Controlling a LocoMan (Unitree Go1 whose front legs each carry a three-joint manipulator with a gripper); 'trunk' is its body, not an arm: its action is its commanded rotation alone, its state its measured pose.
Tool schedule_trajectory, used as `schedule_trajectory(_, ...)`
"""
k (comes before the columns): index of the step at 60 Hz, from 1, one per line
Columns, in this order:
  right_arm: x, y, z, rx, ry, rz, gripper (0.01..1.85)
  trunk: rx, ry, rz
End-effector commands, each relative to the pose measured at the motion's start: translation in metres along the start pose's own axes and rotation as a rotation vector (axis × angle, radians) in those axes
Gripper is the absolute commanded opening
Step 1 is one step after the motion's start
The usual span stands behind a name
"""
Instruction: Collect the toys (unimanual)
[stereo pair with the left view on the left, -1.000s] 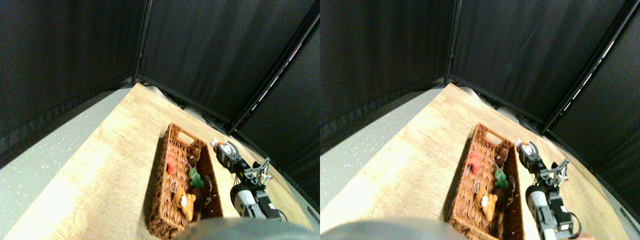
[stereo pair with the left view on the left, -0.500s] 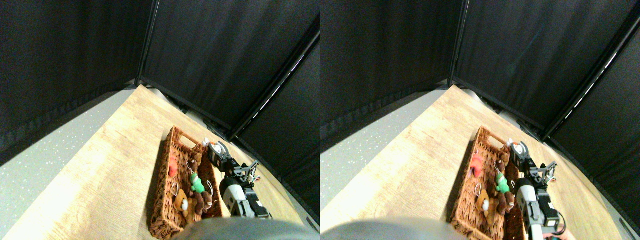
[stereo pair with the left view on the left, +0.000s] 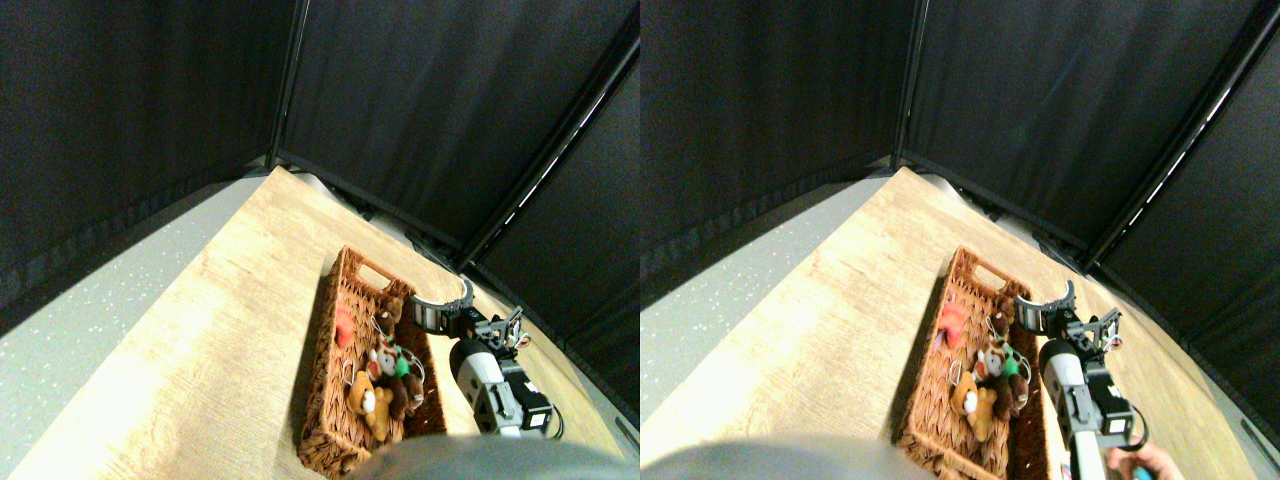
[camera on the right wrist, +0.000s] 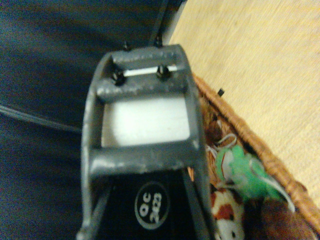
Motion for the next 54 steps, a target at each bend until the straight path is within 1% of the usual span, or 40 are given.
schedule_trajectory(1,0.004,0.006,0.015,-0.020,-0.049,0.088,0.74,0.010,0.009,0.003)
schedule_trajectory(2,0.005,0.004,0.019,-0.016,-0.051,0.096,0.72,0.010,0.009,0.003)
schedule_trajectory(3,0.005,0.002,0.023,-0.003,-0.059,0.098,0.72,0.015,0.012,-0.001)
schedule_trajectory(5,0.004,-0.002,0.031,-0.032,-0.099,0.112,0.71,0.018,0.014,-0.004)
schedule_trajectory(6,0.004,-0.002,0.031,-0.032,-0.099,0.112,0.71,0.023,0.017,-0.008)
schedule_trajectory(7,0.002,-0.004,0.035,-0.036,-0.130,0.105,0.73,0.023,0.017,-0.008)
schedule_trajectory(8,0.000,-0.006,0.040,-0.016,-0.148,0.097,0.73,0.028,0.021,-0.013)
schedule_trajectory(10,-0.004,-0.009,0.048,-0.012,-0.150,0.100,0.66,0.035,0.024,-0.018)
schedule_trajectory(11,-0.007,-0.011,0.053,-0.012,-0.163,0.090,0.63,0.039,0.025,-0.021)
schedule_trajectory(12,-0.007,-0.011,0.053,-0.012,-0.163,0.090,0.63,0.045,0.028,-0.026)
schedule_trajectory(15,-0.015,-0.019,0.064,-0.049,-0.214,0.092,0.64,0.057,0.034,-0.037)
schedule_trajectory(18,-0.024,-0.026,0.073,-0.031,-0.262,0.065,0.65,0.065,0.037,-0.046)
schedule_trajectory(19,-0.024,-0.026,0.073,-0.031,-0.262,0.065,0.65,0.071,0.039,-0.051)
schedule_trajectory(21,-0.031,-0.032,0.077,-0.040,-0.275,0.072,0.65,0.080,0.044,-0.059)
schedule_trajectory(22,-0.034,-0.034,0.079,-0.042,-0.293,0.071,0.65,0.085,0.046,-0.064)
schedule_trajectory(24,-0.041,-0.039,0.082,-0.052,-0.306,0.075,0.65,0.090,0.047,-0.068)
schedule_trajectory(25,-0.041,-0.039,0.082,-0.052,-0.306,0.075,0.65,0.095,0.048,-0.073)
schedule_trajectory(26,-0.045,-0.041,0.083,-0.045,-0.324,0.072,0.65,0.100,0.051,-0.076)
schedule_trajectory(28,-0.051,-0.046,0.085,-0.029,-0.334,0.069,0.65,0.111,0.056,-0.085)
schedule_trajectory(30,-0.056,-0.051,0.086,-0.007,-0.354,0.063,0.65,0.116,0.057,-0.089)
schedule_trajectory(33,-0.061,-0.056,0.088,0.029,-0.365,0.064,0.63,0.127,0.063,-0.100)
schedule_trajectory(38,-0.071,-0.065,0.089,0.045,-0.401,0.050,0.61,0.142,0.068,-0.113)
schedule_trajectory(41,-0.079,-0.072,0.088,0.064,-0.438,0.020,0.61,0.145,0.070,-0.116)
schedule_trajectory(43,-0.080,-0.075,0.088,0.070,-0.436,0.028,0.60,0.155,0.073,-0.124)
schedule_trajectory(45,-0.085,-0.080,0.086,0.094,-0.451,0.027,0.59,0.155,0.073,-0.124)
schedule_trajectory(46,-0.087,-0.083,0.085,0.101,-0.454,0.025,0.58,0.159,0.077,-0.127)
schedule_trajectory(47,-0.089,-0.086,0.085,0.098,-0.449,0.028,0.58,0.159,0.077,-0.127)
schedule_trajectory(48,-0.091,-0.088,0.084,0.108,-0.451,0.022,0.58,0.162,0.081,-0.129)
schedule_trajectory(49,-0.091,-0.088,0.084,0.108,-0.451,0.022,0.58,0.162,0.081,-0.129)
schedule_trajectory(54,-0.102,-0.100,0.078,0.152,-0.454,-0.008,0.64,0.170,0.087,-0.137)
